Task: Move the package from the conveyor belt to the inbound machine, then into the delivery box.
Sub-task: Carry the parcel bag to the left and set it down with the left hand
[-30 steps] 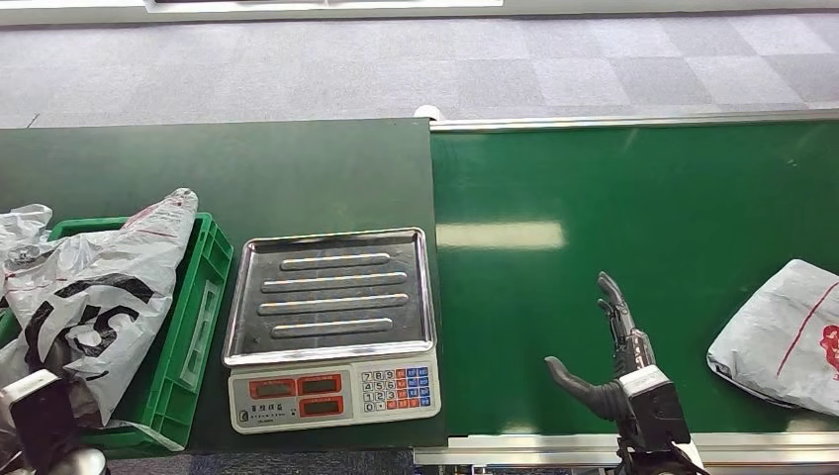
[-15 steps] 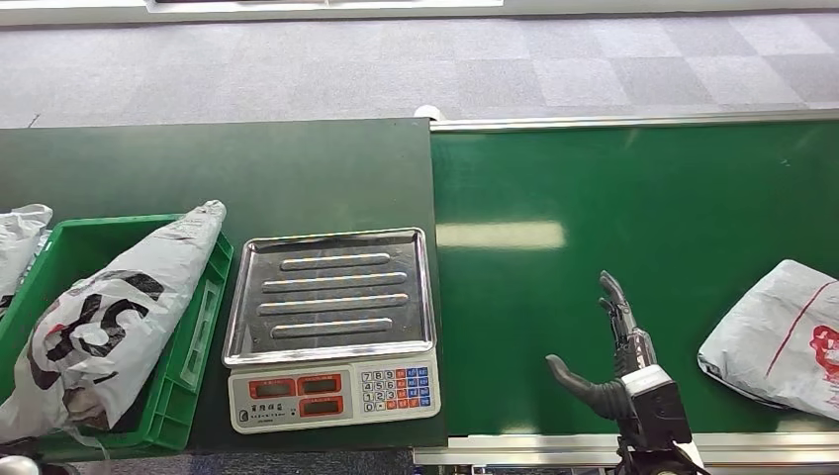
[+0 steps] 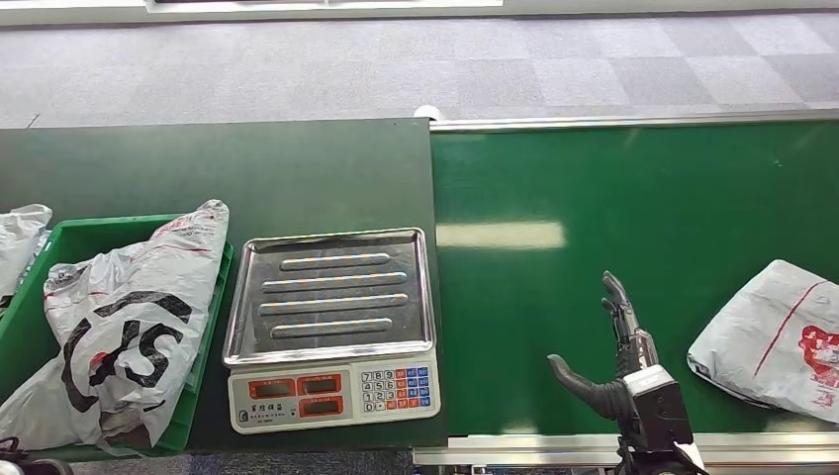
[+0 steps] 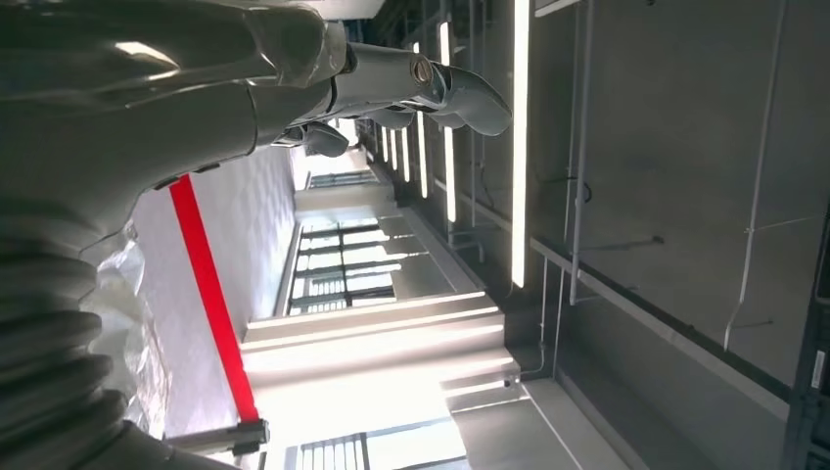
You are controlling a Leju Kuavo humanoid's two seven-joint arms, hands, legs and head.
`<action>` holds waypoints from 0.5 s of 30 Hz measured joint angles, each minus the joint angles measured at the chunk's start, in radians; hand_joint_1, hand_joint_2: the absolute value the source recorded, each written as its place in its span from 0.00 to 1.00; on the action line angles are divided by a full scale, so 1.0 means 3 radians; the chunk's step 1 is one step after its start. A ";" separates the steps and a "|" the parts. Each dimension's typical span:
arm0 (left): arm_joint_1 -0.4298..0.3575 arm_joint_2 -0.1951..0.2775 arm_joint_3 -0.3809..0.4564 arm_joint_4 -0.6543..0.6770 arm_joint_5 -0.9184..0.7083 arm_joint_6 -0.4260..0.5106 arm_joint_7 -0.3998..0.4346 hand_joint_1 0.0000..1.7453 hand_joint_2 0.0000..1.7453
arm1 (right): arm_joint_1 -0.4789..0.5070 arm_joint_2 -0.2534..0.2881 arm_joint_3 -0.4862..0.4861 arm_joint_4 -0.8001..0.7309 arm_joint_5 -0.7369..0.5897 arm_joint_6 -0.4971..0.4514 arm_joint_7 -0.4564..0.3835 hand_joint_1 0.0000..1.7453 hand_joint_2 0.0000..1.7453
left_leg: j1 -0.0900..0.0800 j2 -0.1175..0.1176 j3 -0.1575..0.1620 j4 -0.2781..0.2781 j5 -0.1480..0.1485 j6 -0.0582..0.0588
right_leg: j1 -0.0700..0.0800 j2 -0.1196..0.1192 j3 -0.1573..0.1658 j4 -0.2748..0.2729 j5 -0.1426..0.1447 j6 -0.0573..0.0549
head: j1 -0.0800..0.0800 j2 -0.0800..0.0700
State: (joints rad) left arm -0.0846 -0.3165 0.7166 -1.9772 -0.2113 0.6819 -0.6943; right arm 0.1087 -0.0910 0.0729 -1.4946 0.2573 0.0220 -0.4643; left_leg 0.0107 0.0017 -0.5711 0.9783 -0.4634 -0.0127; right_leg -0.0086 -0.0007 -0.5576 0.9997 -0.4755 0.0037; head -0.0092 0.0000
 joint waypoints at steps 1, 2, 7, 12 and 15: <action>0.0007 0.0002 -0.0027 0.0000 0.0040 0.0000 0.0000 0.00 1.00 | 0.0000 0.0000 0.0000 0.0000 0.0000 -0.0001 0.0000 0.00 1.00 | 0.0000 -0.0001 0.0000 0.0000 0.0000 0.0000 | 0.0000 0.0000 0.0000 0.0000 0.0000 0.0000 | 0.0001 0.0000; 0.0012 0.0003 -0.0048 0.0000 0.0064 -0.0001 0.0000 0.00 1.00 | 0.0000 -0.0001 0.0001 0.0000 -0.0001 -0.0001 0.0000 0.00 1.00 | 0.0000 -0.0001 0.0000 0.0000 0.0000 0.0000 | 0.0000 0.0000 0.0000 0.0000 0.0000 0.0000 | 0.0001 0.0000; 0.0110 0.0066 -0.0255 -0.0002 0.0374 -0.0005 0.0000 0.00 1.00 | 0.0001 -0.0001 0.0001 0.0000 -0.0004 -0.0004 -0.0001 0.00 1.00 | 0.0000 0.0000 0.0000 0.0000 0.0000 0.0000 | 0.0000 0.0000 -0.0002 0.0000 0.0000 0.0000 | 0.0000 0.0000; 0.0298 0.0287 -0.0929 -0.0122 0.0687 -0.0345 0.0000 0.00 1.00 | -0.0020 -0.0005 0.0000 -0.0018 -0.0023 0.0030 -0.0059 0.00 1.00 | 0.0000 -0.0001 -0.0001 0.0000 0.0000 0.0000 | 0.0000 -0.0001 0.0000 0.0000 0.0000 0.0000 | 0.0000 0.0000; 0.0376 0.0388 -0.1278 -0.0197 0.0639 -0.0589 0.0000 0.00 1.00 | -0.0059 -0.0009 0.0000 -0.0019 -0.0028 0.0094 -0.0132 0.00 1.00 | 0.0000 0.0000 -0.0001 0.0000 0.0000 0.0000 | 0.0000 -0.0001 0.0000 0.0000 0.0000 0.0000 | 0.0000 0.0000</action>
State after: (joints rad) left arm 0.0284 -0.2002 0.3331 -2.0362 -0.0196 0.5052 -0.6943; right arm 0.0911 -0.0937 0.0730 -1.5002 0.2488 0.0502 -0.5038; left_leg 0.0106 0.0017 -0.5714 0.9784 -0.4634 -0.0127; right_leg -0.0086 -0.0009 -0.5577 0.9996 -0.4755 0.0037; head -0.0091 0.0000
